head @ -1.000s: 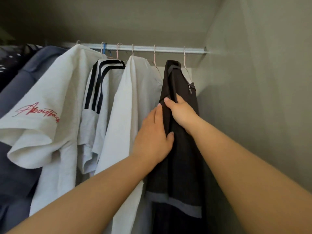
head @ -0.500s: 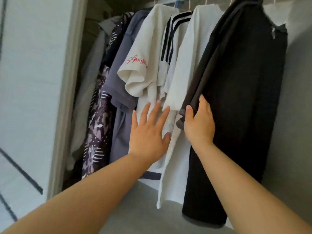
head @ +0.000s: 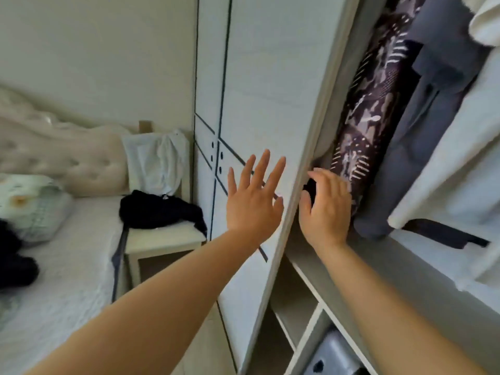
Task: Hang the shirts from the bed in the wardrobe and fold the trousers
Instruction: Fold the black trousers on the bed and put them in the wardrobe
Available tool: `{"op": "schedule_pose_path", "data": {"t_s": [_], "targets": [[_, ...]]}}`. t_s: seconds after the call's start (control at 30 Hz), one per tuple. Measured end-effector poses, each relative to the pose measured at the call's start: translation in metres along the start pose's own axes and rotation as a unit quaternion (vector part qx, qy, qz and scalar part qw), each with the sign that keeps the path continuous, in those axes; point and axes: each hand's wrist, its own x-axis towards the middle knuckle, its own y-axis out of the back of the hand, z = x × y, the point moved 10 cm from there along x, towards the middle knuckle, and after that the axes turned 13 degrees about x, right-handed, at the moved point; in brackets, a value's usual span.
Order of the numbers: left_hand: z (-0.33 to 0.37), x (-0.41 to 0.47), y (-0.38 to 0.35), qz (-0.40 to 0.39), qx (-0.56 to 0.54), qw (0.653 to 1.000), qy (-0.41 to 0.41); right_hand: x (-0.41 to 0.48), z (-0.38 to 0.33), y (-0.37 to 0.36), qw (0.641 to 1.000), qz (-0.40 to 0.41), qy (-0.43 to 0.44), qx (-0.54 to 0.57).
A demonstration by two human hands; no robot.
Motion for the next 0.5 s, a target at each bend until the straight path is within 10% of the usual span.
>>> {"op": "schedule_pose_path", "data": {"t_s": [0.5], "targets": [[-0.306, -0.121, -0.087, -0.166, 0.16, 0.957, 0.177, -0.095, -0.124, -0.332, 0.948, -0.268, -0.034, 0.17]]}}
